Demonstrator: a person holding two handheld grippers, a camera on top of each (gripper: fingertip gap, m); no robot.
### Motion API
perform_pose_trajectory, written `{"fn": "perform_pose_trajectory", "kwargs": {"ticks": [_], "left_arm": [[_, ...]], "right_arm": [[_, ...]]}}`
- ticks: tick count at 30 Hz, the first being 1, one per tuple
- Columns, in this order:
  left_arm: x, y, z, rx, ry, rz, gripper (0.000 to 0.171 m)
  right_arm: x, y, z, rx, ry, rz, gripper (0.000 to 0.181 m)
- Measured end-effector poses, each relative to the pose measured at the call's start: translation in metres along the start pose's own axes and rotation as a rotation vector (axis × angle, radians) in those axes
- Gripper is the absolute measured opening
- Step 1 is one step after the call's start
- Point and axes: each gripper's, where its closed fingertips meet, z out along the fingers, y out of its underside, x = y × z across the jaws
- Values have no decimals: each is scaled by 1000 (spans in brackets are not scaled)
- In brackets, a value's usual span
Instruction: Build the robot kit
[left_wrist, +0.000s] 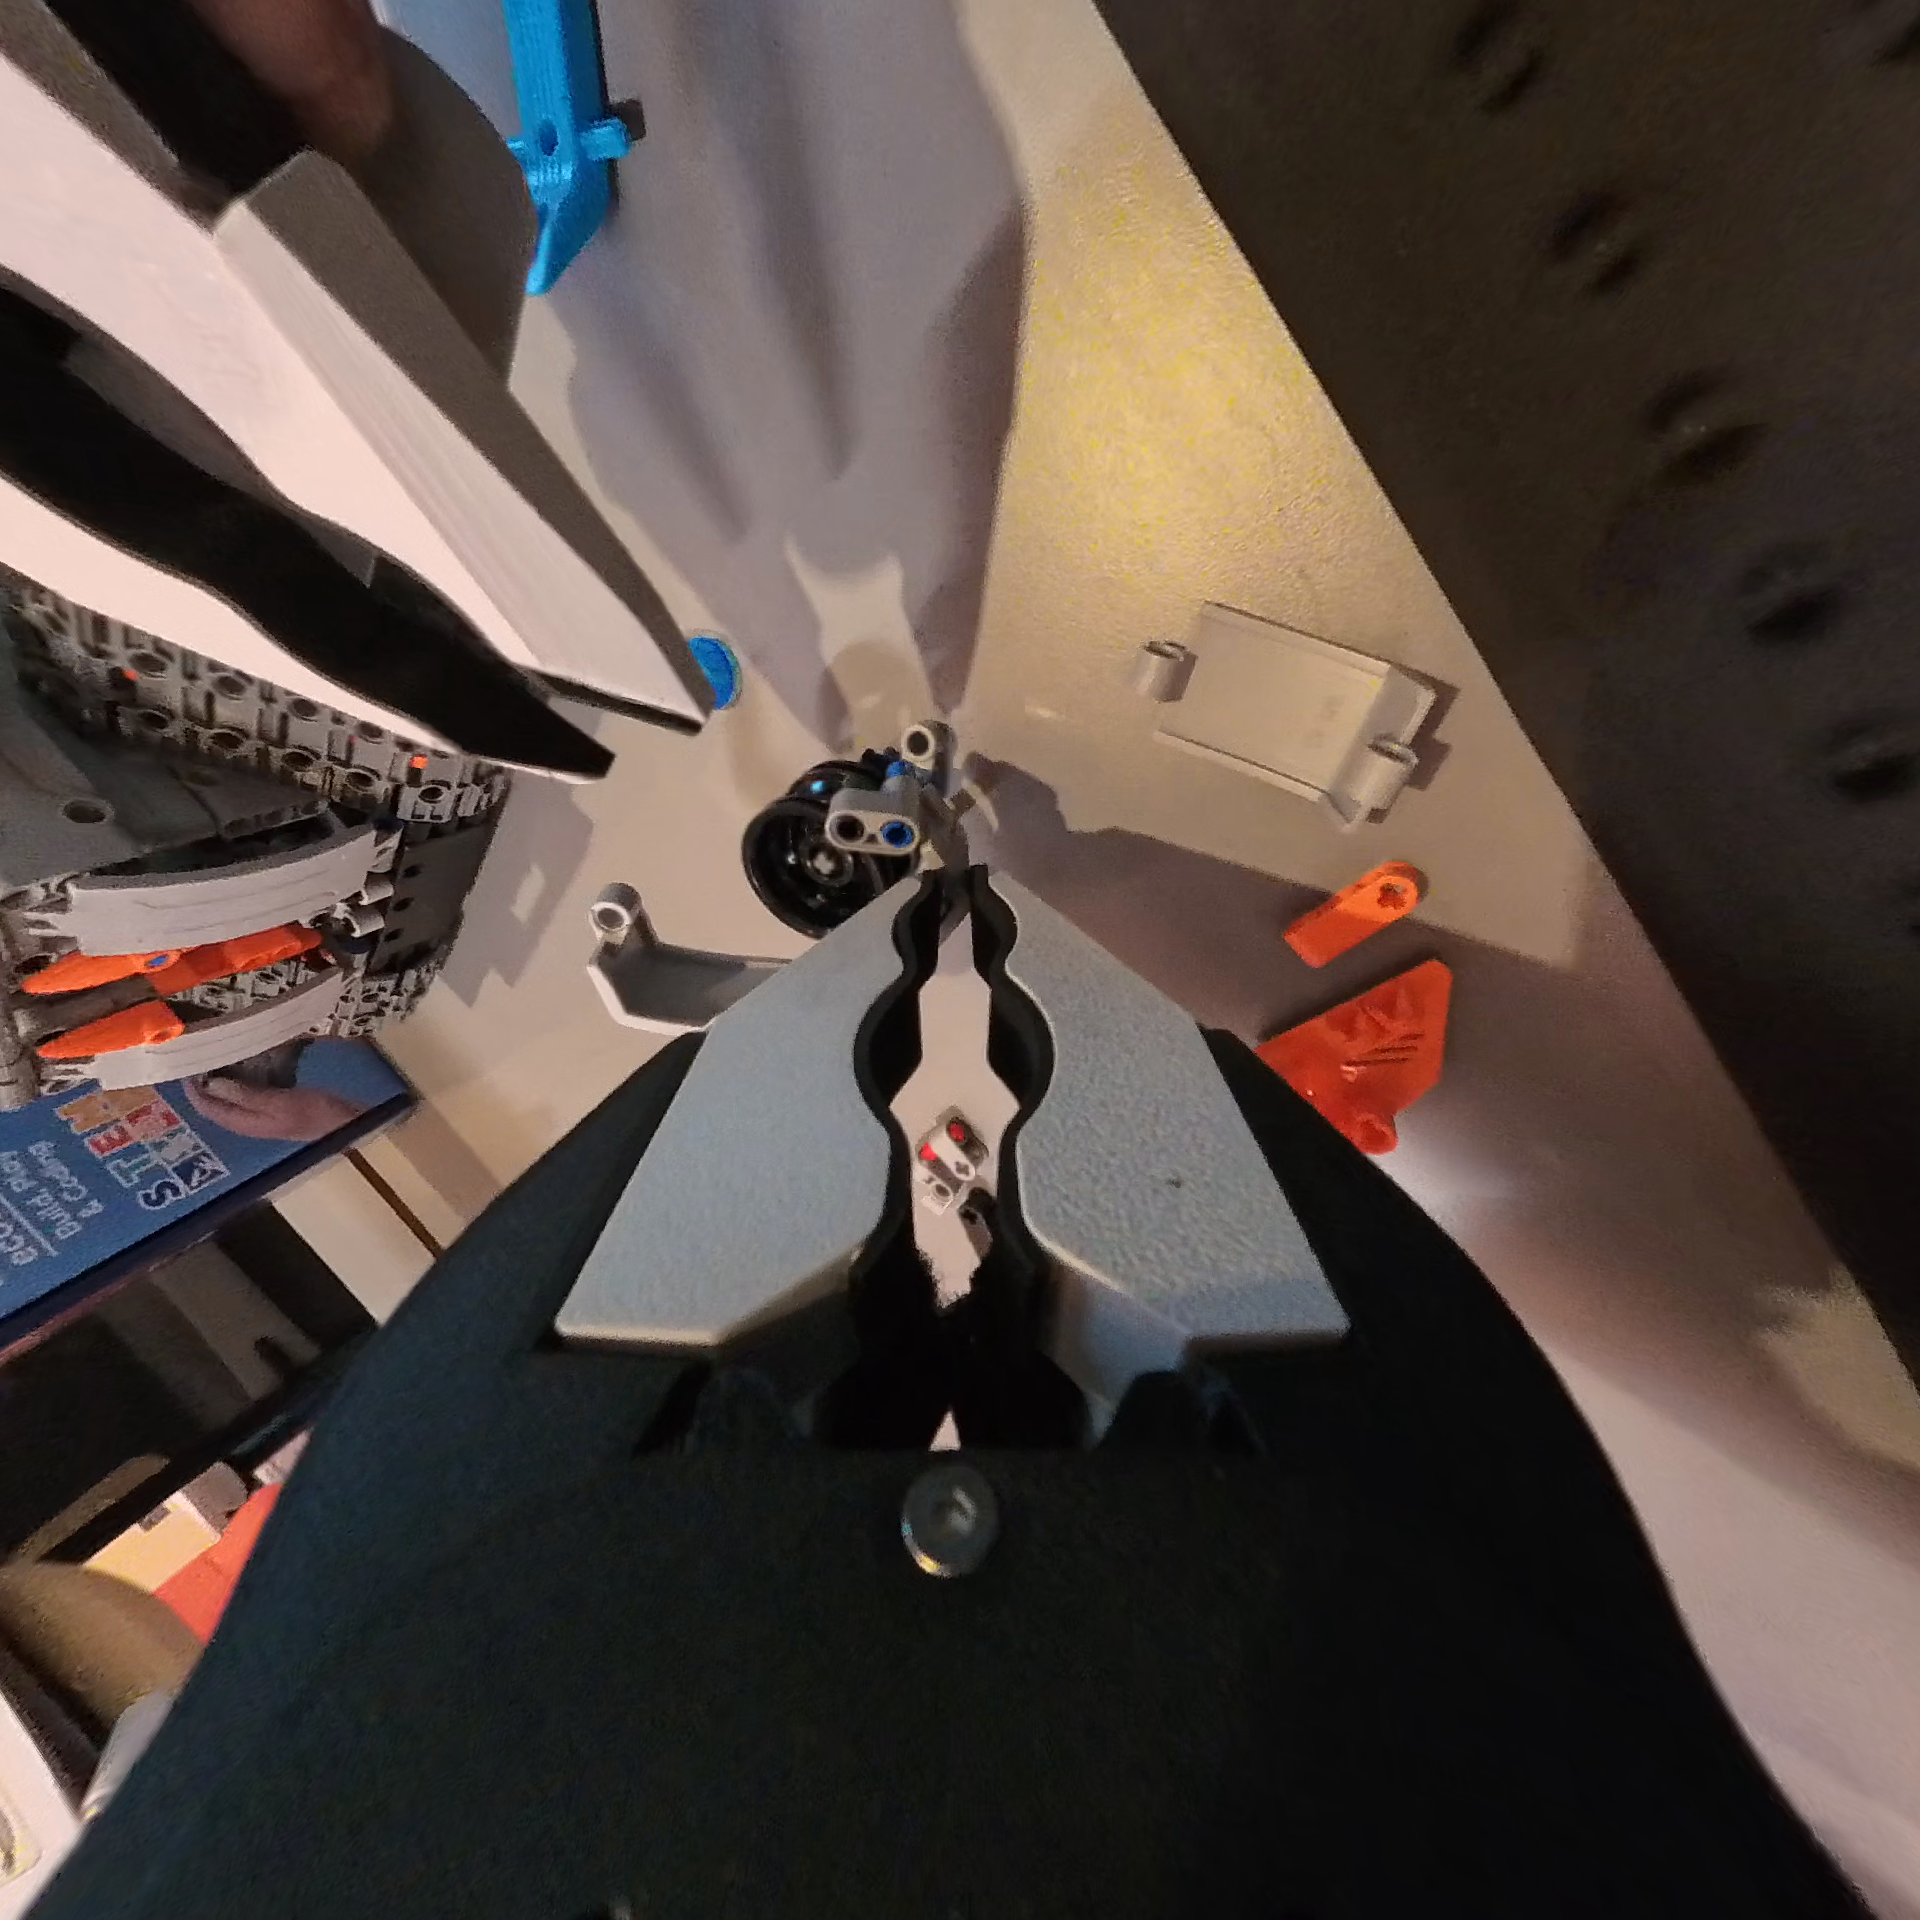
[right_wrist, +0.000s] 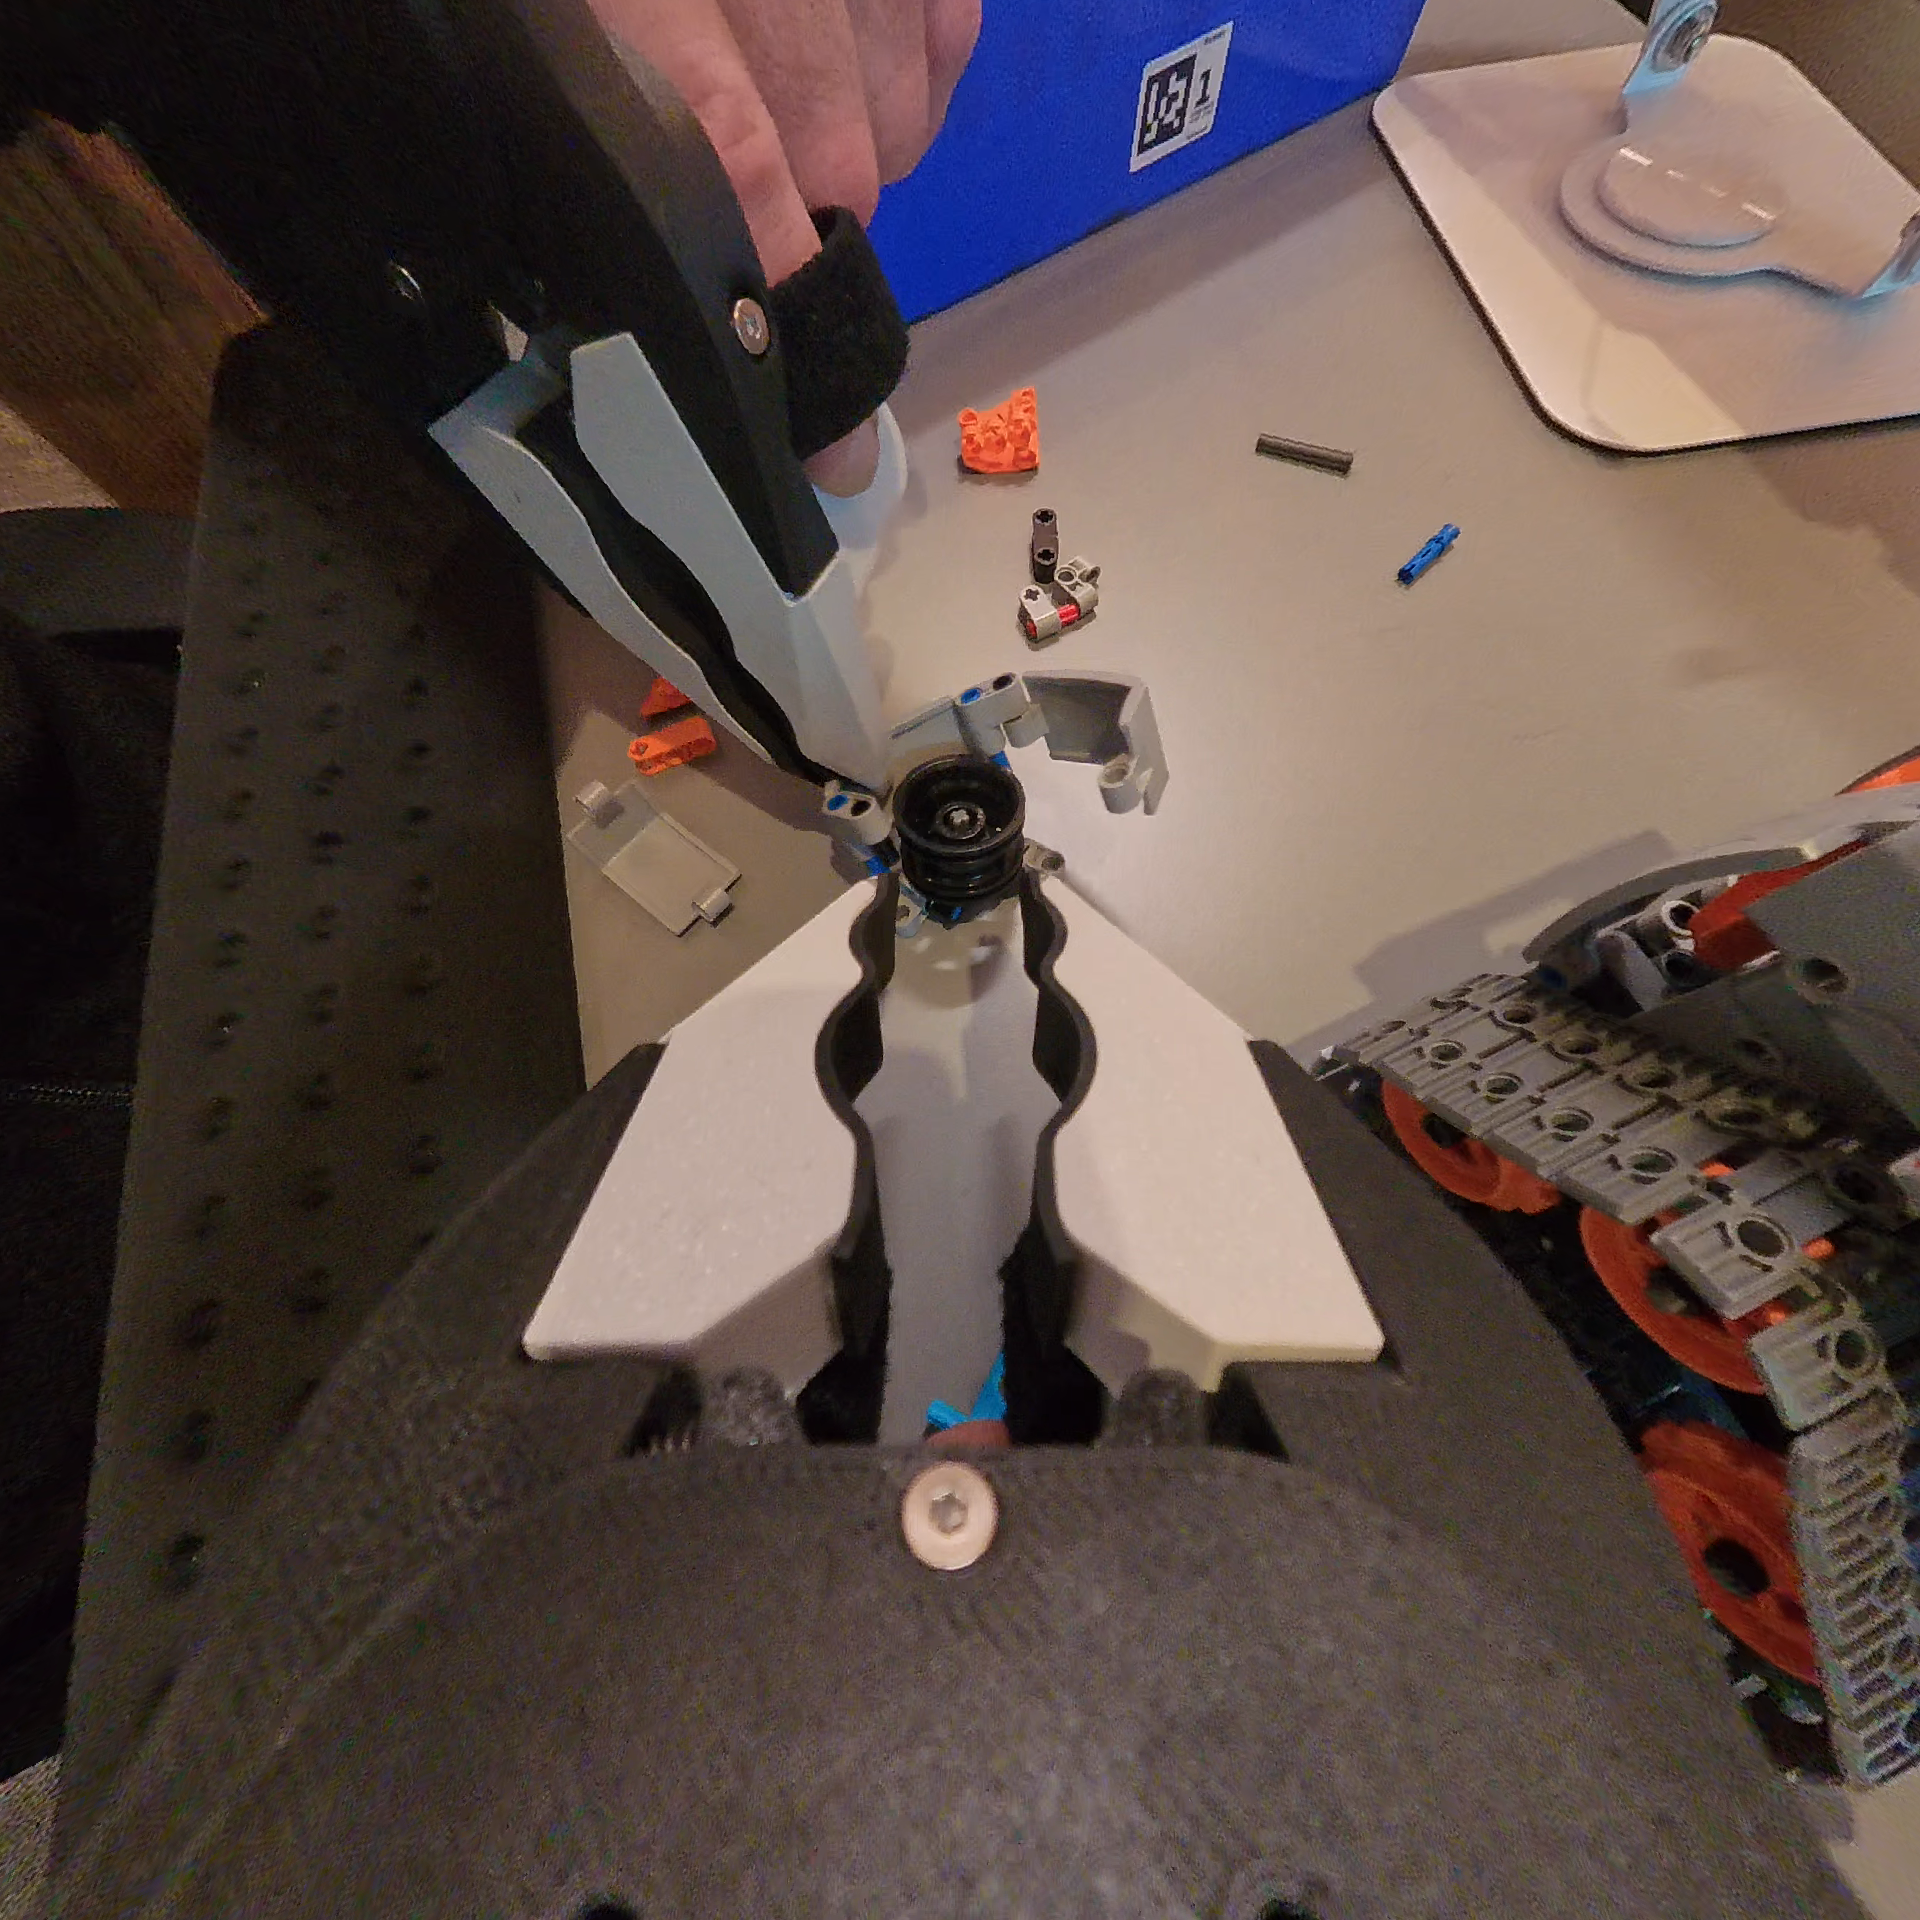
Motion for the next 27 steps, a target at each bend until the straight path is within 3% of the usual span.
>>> {"fn": "perform_pose_trajectory", "kwargs": {"ticks": [27], "left_arm": [[-4,7,14,-122,147,-3,3]], "right_arm": [[2,9,6,-43,-15,49,24]]}}
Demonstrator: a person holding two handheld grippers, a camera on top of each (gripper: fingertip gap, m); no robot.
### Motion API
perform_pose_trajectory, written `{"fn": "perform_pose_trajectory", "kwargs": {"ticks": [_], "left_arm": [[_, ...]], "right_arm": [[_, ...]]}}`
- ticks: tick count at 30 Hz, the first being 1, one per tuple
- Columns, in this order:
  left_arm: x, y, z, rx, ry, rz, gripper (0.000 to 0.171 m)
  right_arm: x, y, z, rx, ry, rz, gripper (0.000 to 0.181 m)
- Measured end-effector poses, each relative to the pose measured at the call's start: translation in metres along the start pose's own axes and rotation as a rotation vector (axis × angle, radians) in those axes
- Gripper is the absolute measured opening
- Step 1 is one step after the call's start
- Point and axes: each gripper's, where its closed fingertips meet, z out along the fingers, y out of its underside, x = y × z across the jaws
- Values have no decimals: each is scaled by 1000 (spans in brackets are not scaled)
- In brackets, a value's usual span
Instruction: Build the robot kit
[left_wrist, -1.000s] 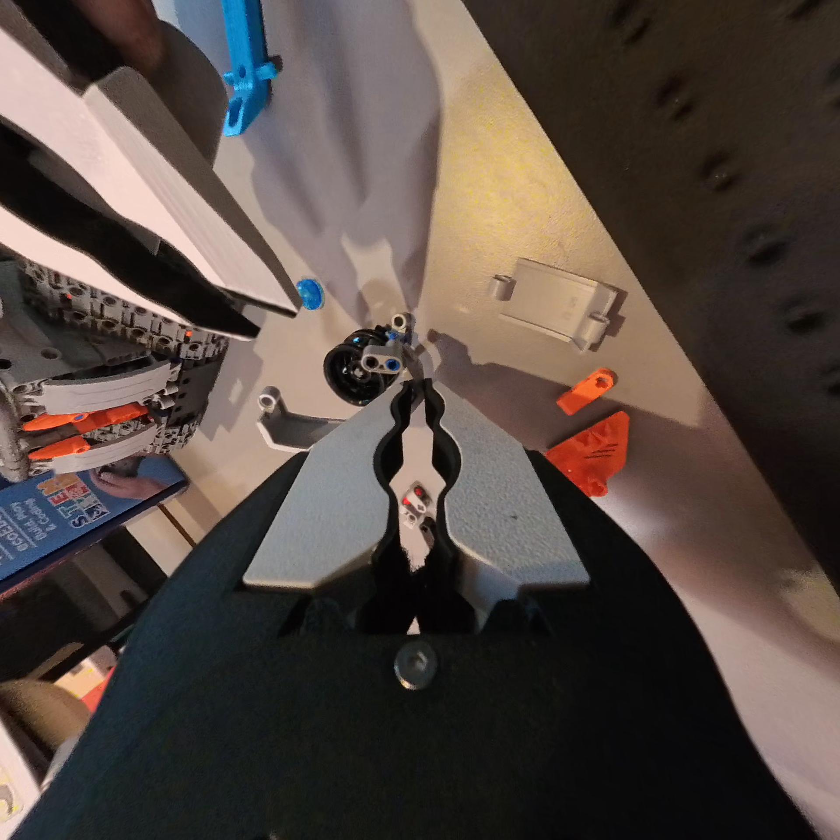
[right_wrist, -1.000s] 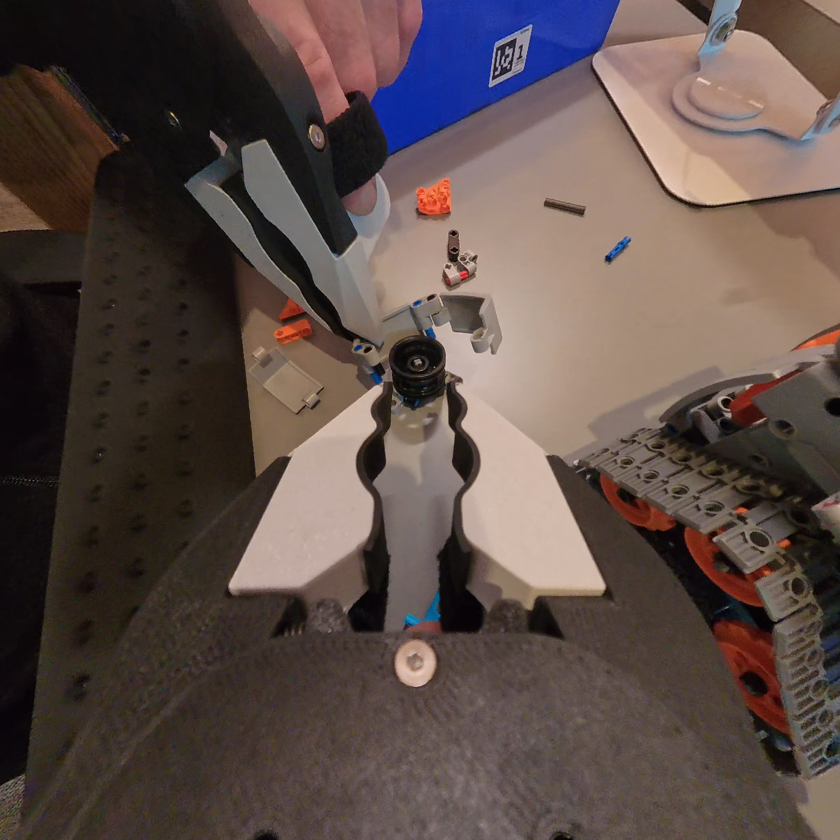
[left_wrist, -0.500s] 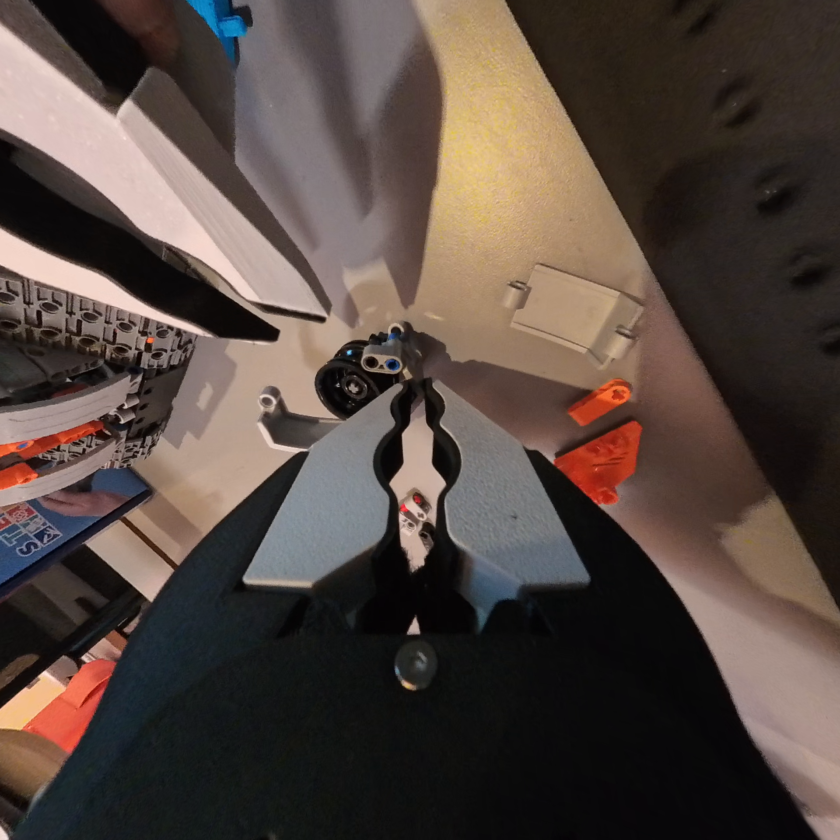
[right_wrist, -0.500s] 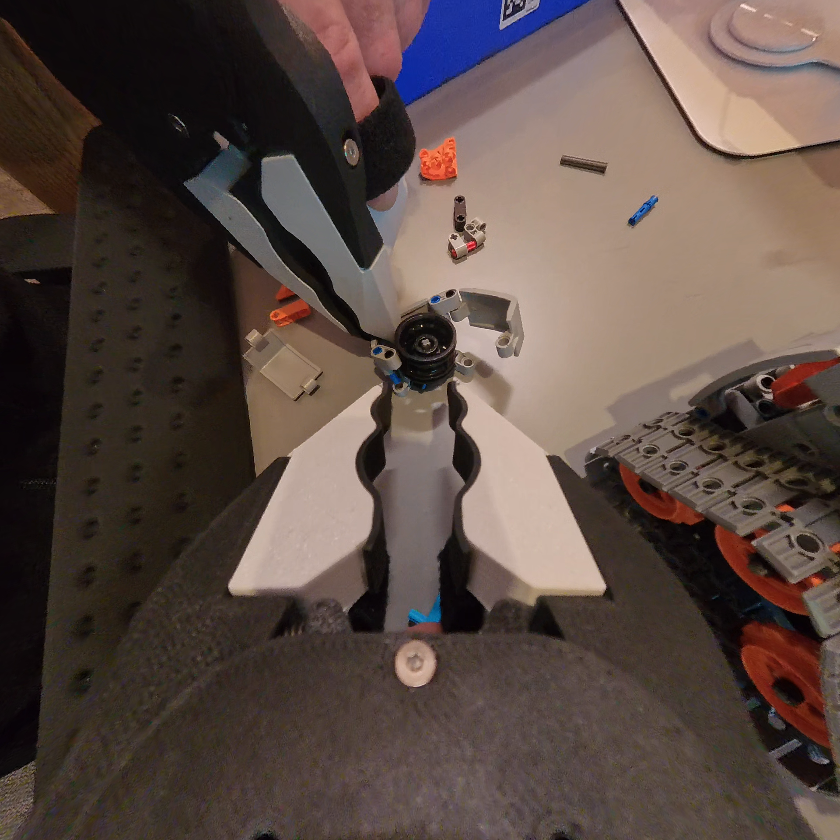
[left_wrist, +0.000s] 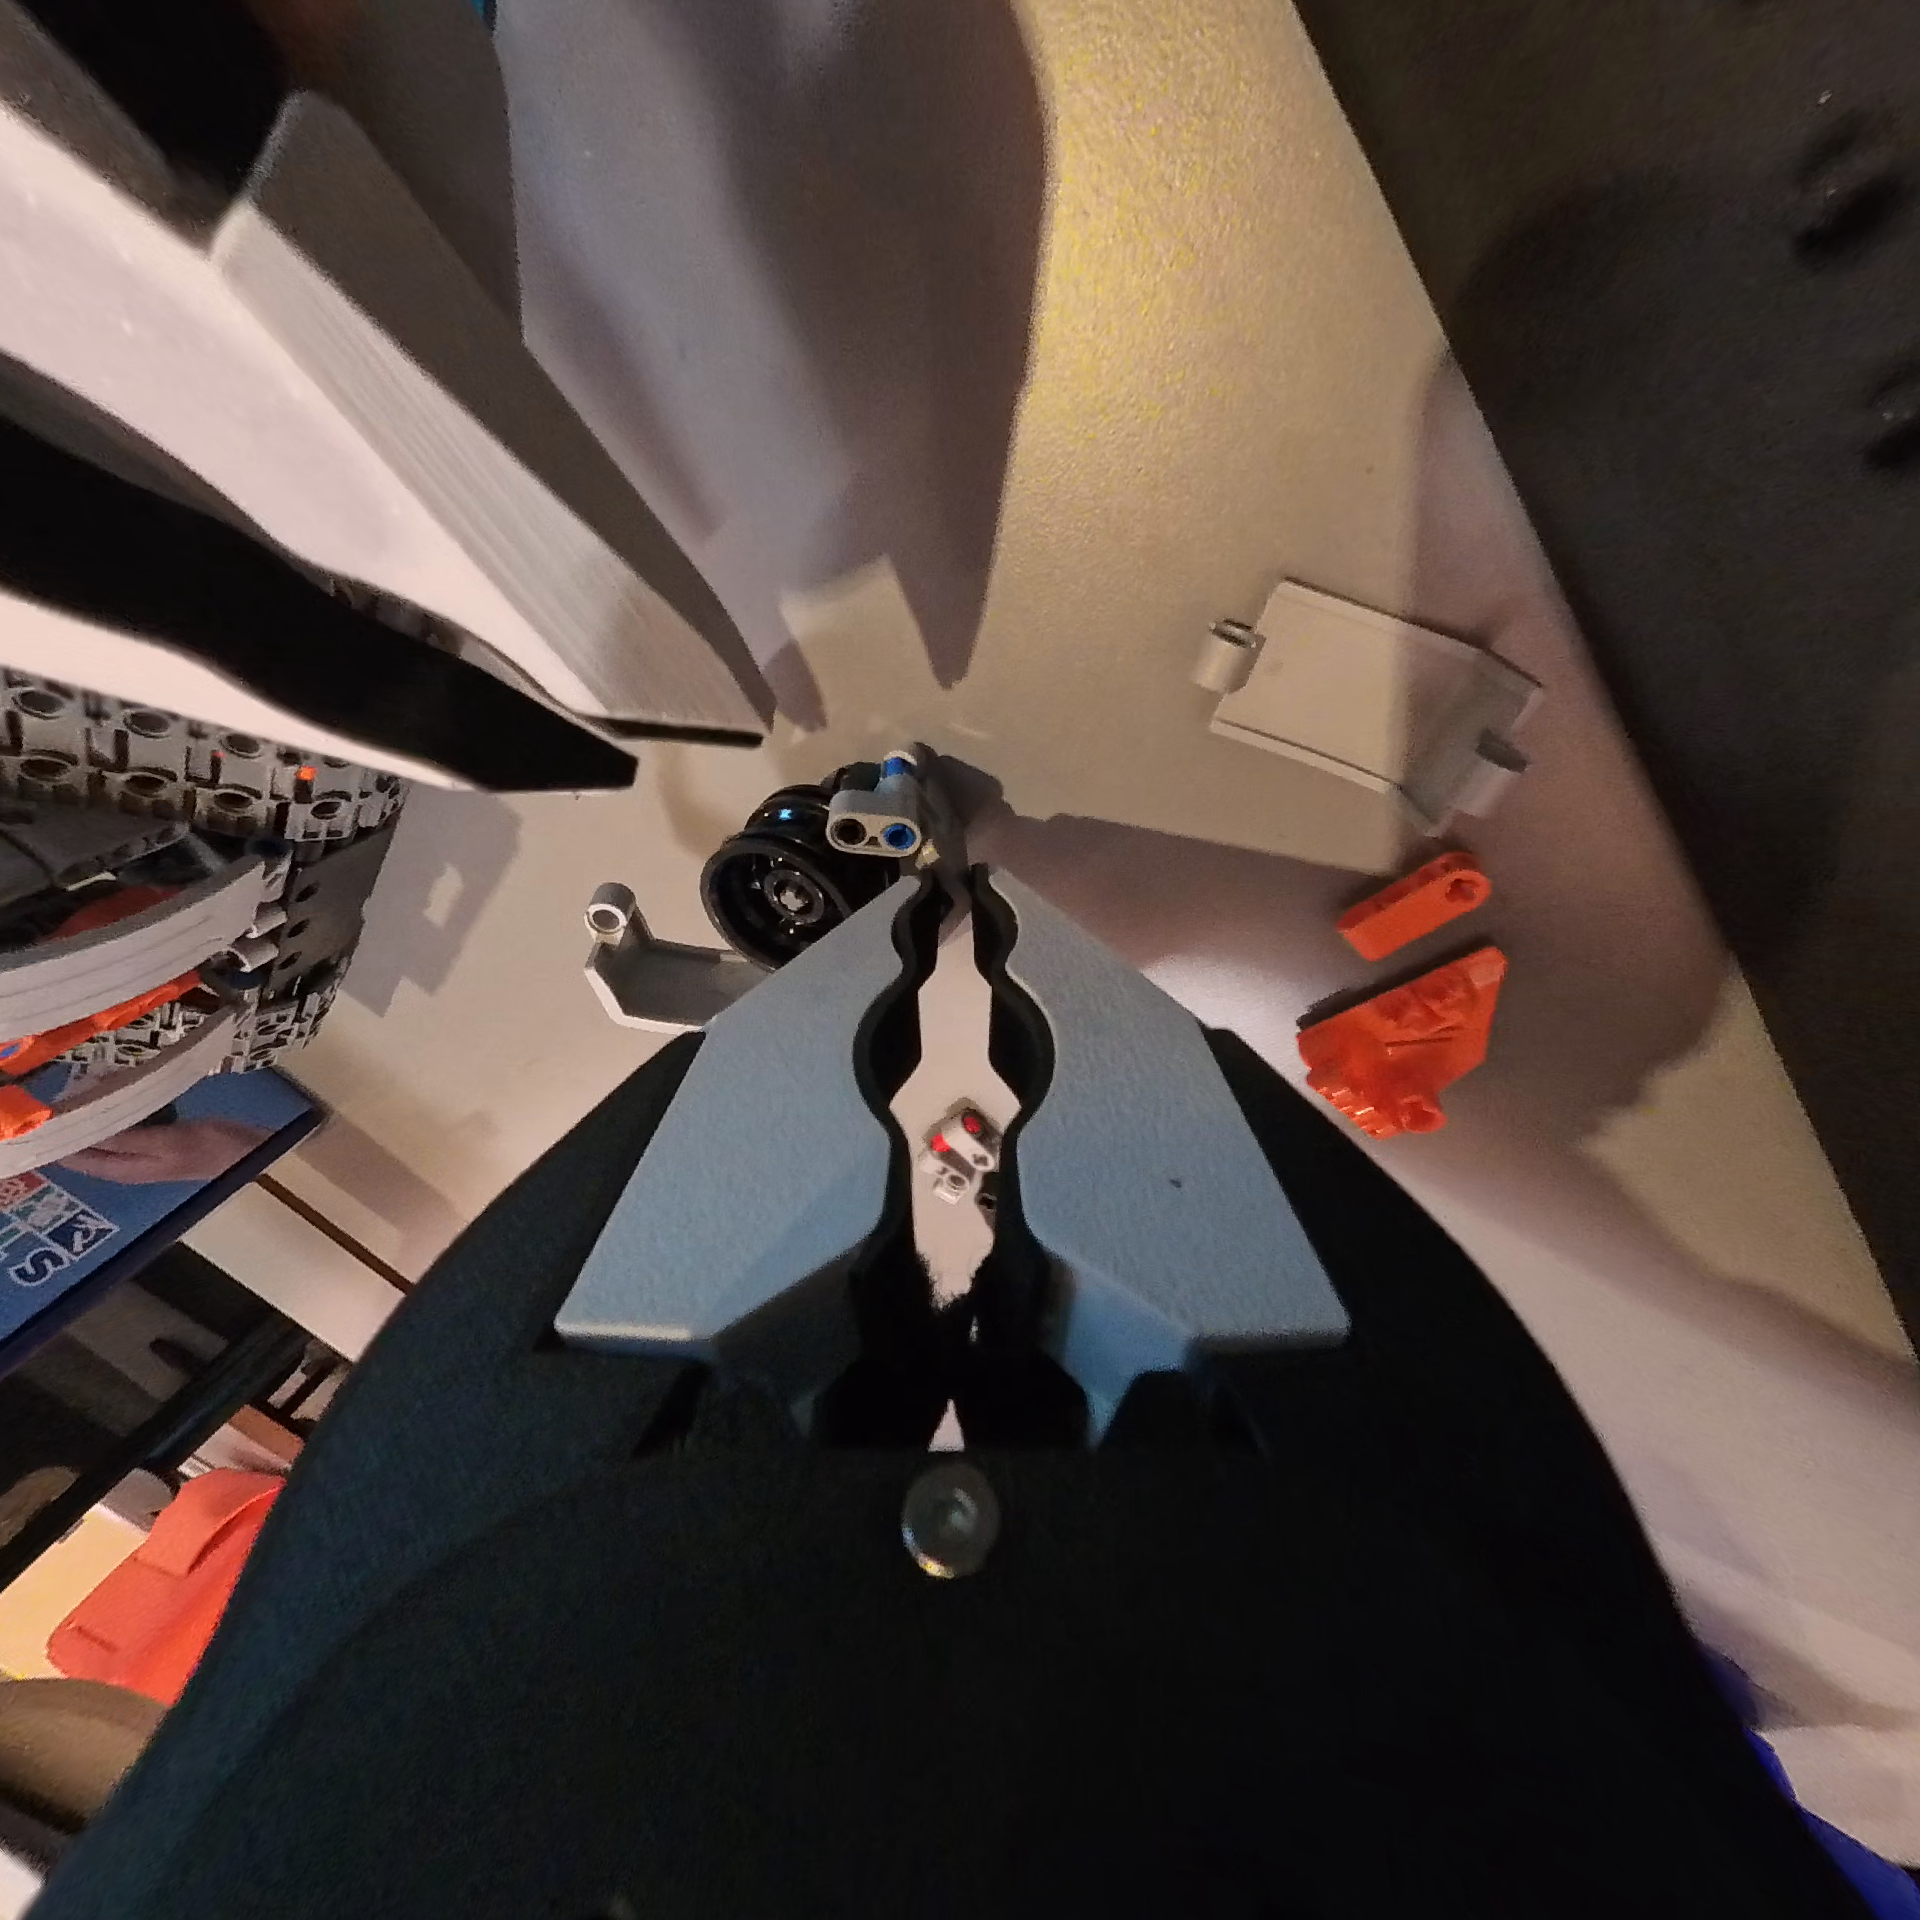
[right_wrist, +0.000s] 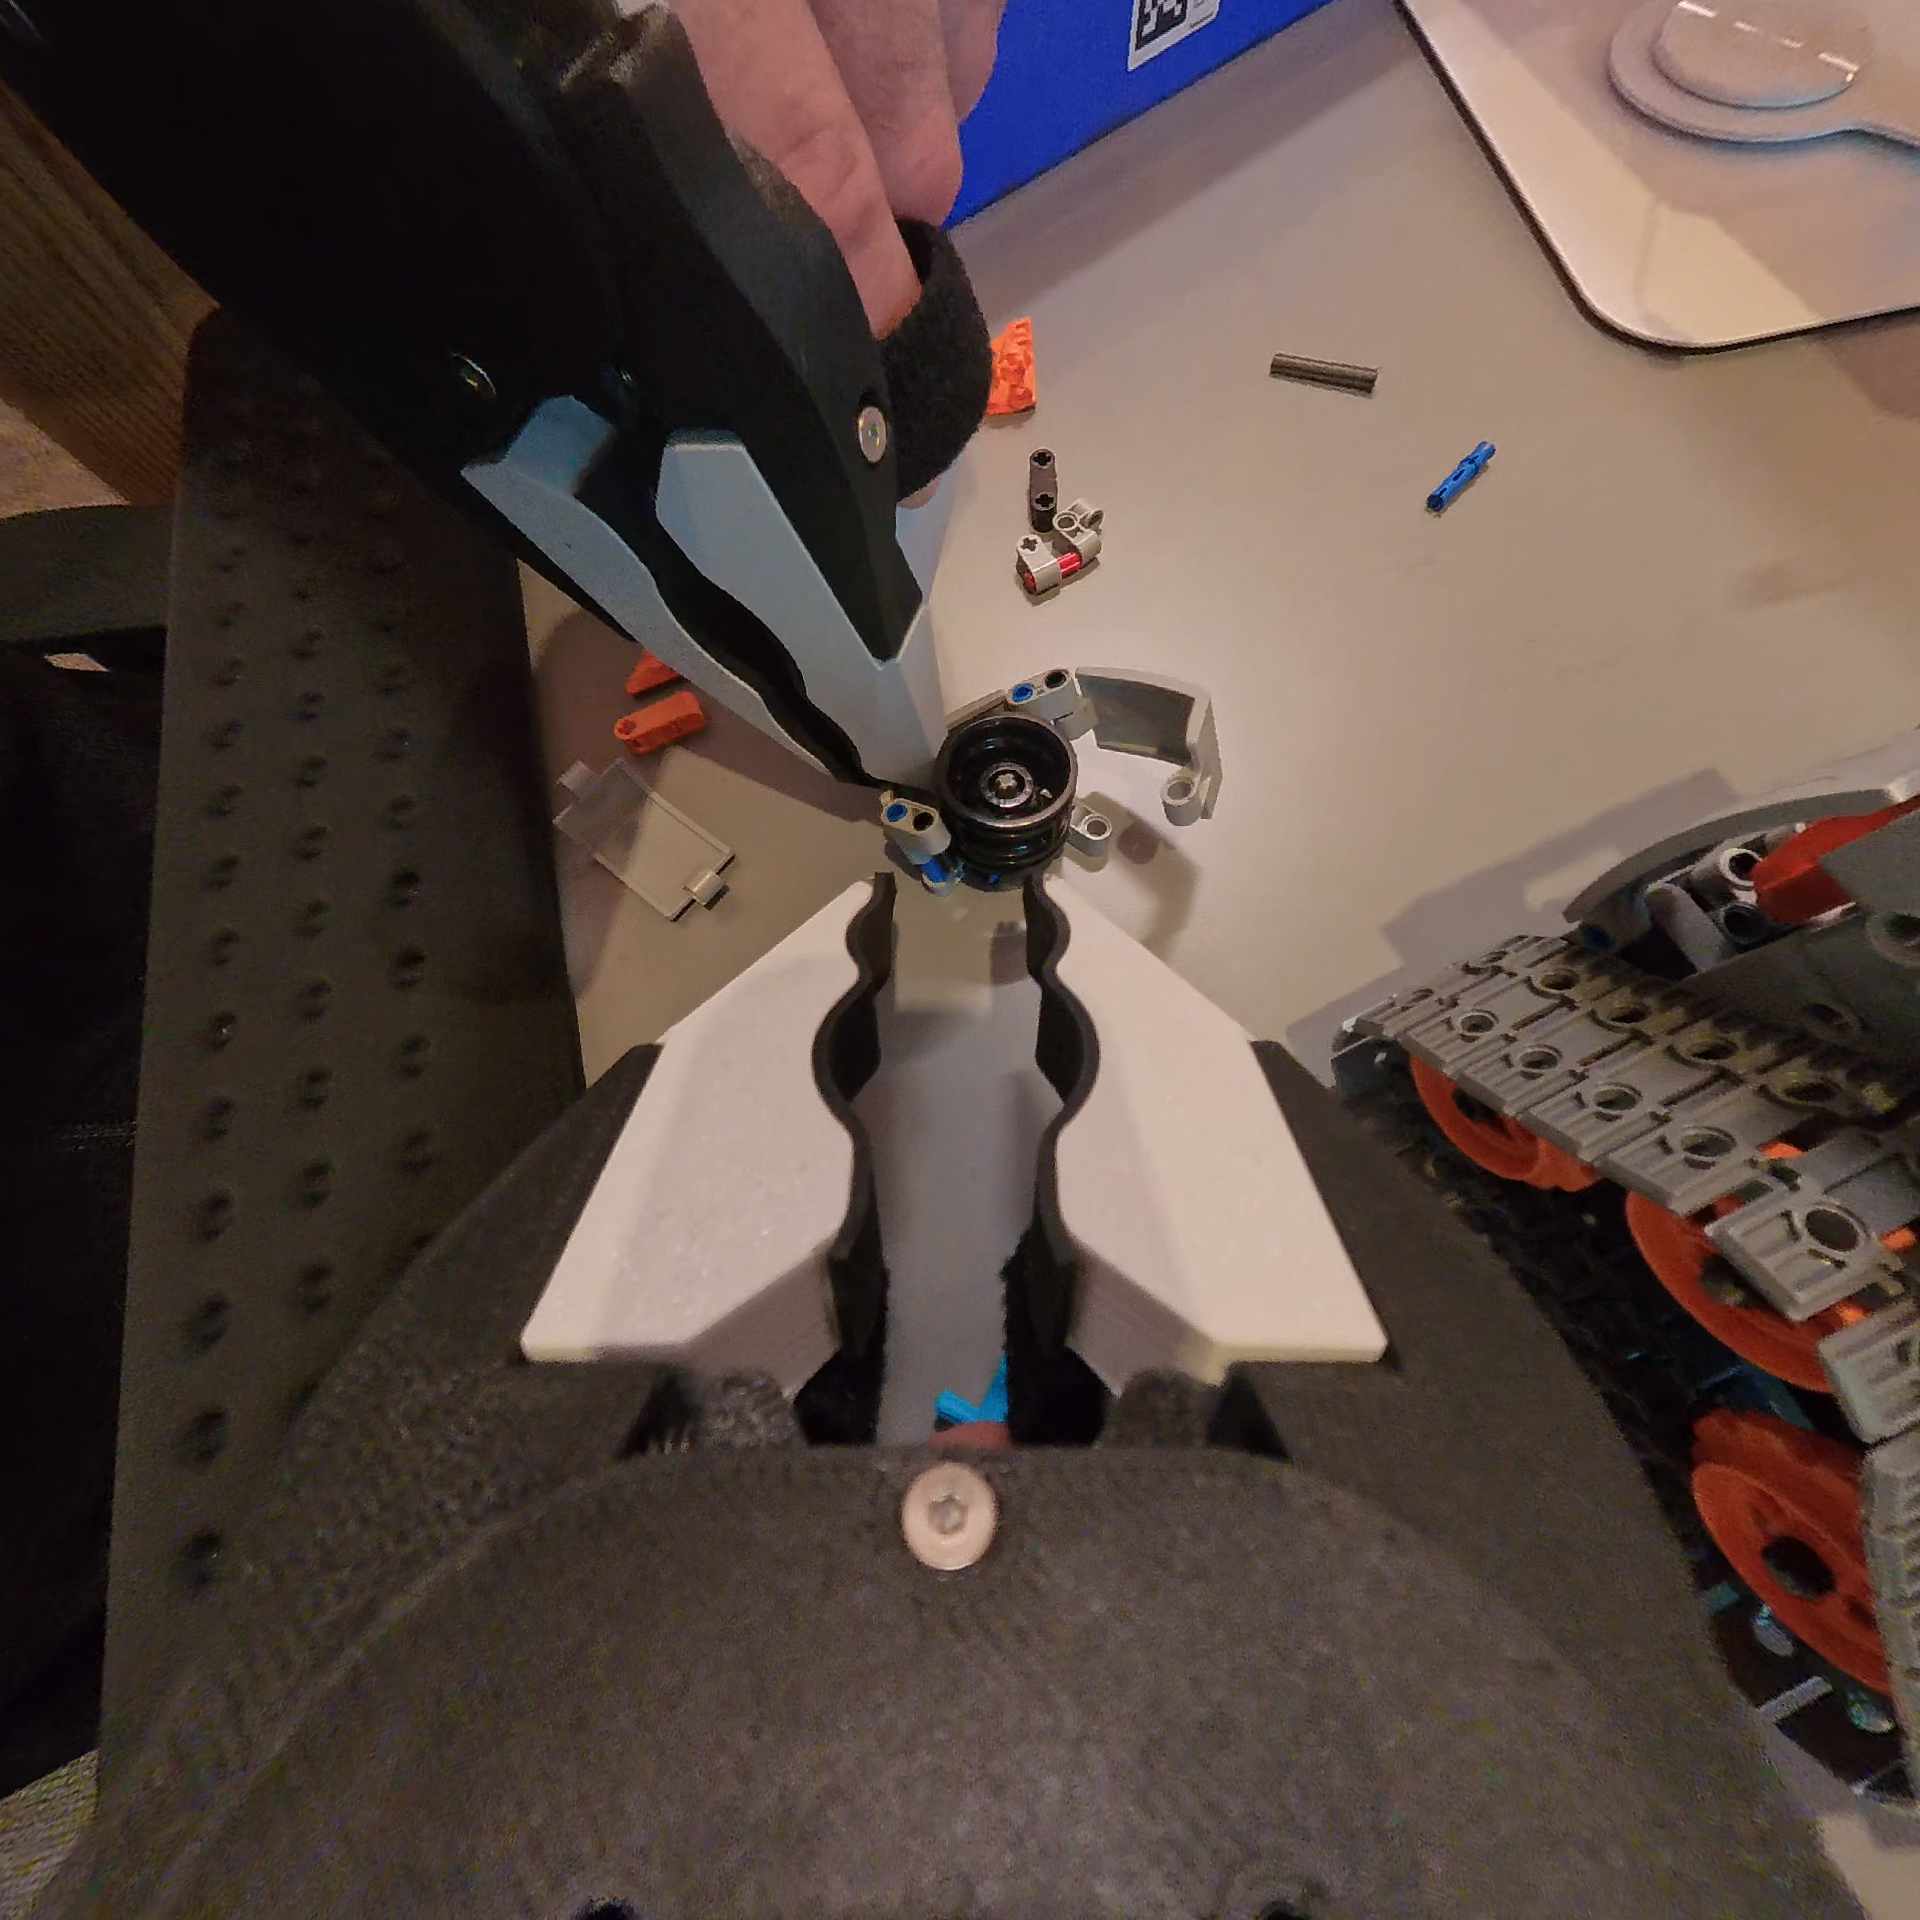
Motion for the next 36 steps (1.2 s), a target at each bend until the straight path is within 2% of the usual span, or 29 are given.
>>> {"fn": "perform_pose_trajectory", "kwargs": {"ticks": [13,24,27,31,36], "left_arm": [[-1,1,4,29,-38,-19,10],[-6,1,-13,110,-169,-85,16],[-8,5,-20,148,-228,-148,20],[-13,13,-29,239,-287,-324,29],[-11,24,-19,264,-257,-519,42]], "right_arm": [[-4,-2,10,-29,18,-77,23],[3,-10,6,-12,53,-85,20],[4,-10,10,-39,75,-120,20],[7,-14,11,-45,86,-130,31],[11,-13,14,-97,67,-143,32]]}}
